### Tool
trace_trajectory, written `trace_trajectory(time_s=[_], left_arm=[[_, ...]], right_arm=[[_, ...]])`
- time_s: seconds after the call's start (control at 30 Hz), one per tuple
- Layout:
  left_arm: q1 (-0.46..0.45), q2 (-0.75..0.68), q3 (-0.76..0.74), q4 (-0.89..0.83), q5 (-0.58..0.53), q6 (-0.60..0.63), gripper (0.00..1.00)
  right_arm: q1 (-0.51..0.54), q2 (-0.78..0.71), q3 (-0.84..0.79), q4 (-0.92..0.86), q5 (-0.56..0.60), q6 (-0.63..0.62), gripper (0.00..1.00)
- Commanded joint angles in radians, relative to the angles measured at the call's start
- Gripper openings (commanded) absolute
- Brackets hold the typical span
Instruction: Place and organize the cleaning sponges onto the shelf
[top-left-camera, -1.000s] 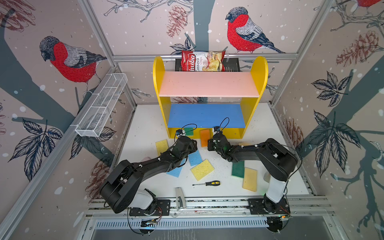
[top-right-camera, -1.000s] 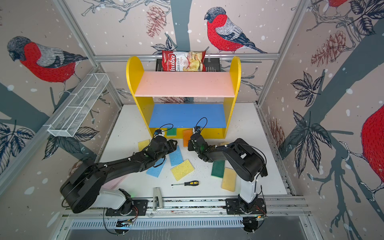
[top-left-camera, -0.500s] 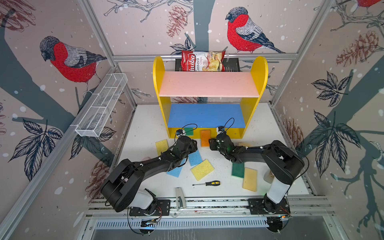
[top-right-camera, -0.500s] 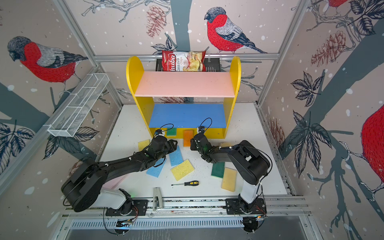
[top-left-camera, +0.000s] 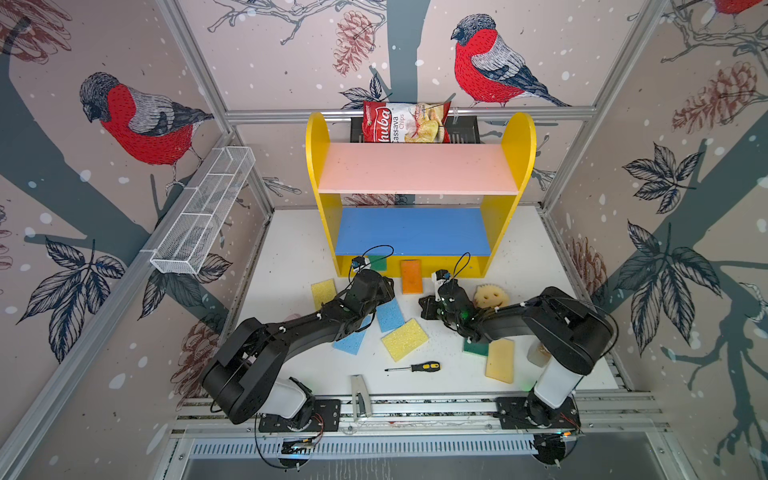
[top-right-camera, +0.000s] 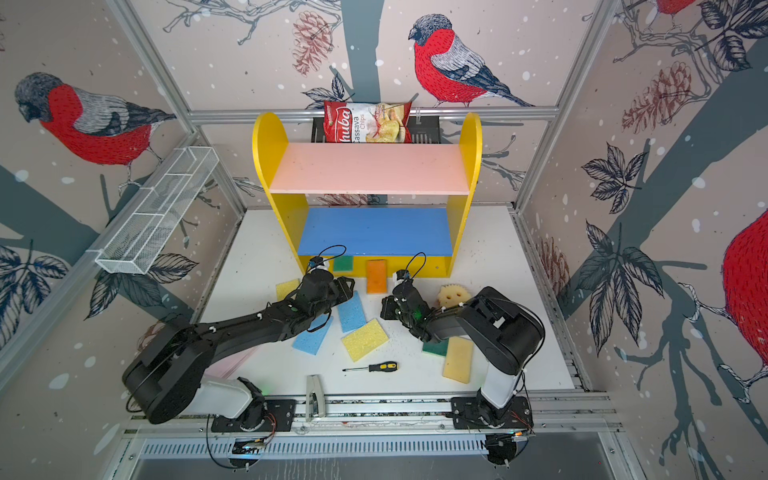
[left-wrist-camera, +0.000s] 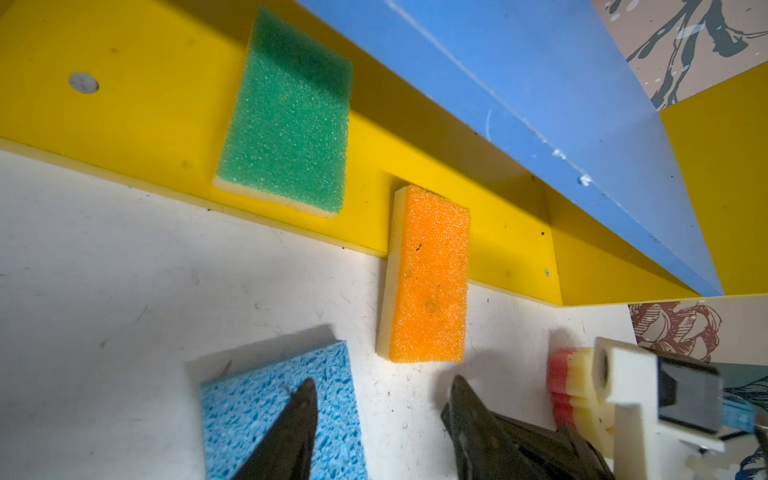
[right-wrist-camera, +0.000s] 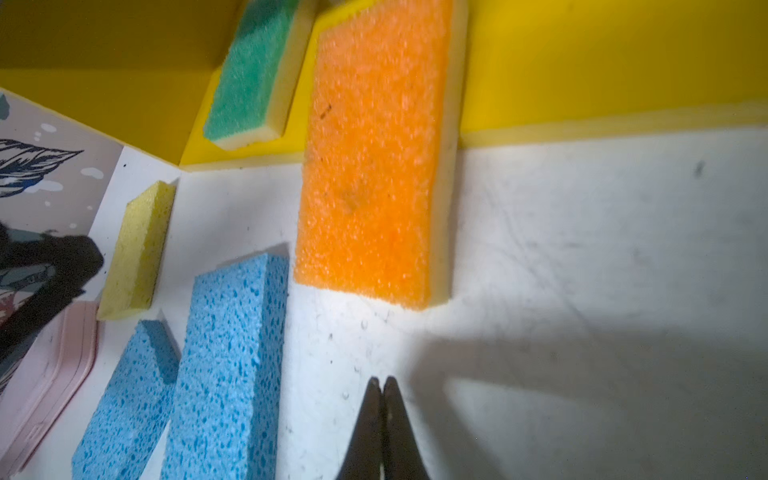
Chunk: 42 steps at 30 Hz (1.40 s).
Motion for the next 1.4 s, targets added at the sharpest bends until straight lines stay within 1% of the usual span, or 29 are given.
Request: trace_trajectory(time_s=[0.0,0.37,0.67,0.9,1.13,1.37], left_arm=[[0.002,-0.001,-0.001,-0.002,0.009,0.008,0.51],[0.005,-0.040,-0.034,-0.008,-0.026,-0.004,0.52],[0.007,-0.031,-0.028,-0.007,-0.002,0.004,0.52],[0.006,-0.028,-0.033,-0.003,0.000,0.002,0.52],[0.006,-0.027,-0.035,0.000,0.001,0.001,0.52],[0.007,-0.021,-0.033,0.004,0.006,0.000,0.52]], right_arm=[[0.002,0.024,-0.001,0.084,-0.035,0.017,0.00],[0.000,0.111,0.037,0.139,-0.005,0.032,0.00],[-0.023,0.211,0.089,0.228,-0.041,0.099,0.00],[-0.032,0.257,0.104,0.269,-0.032,0.140,0.00],[-0.045,0.253,0.110,0.277,-0.014,0.166,0.01],[-0.066,0.220,0.079,0.294,-0.003,0.171,0.02]])
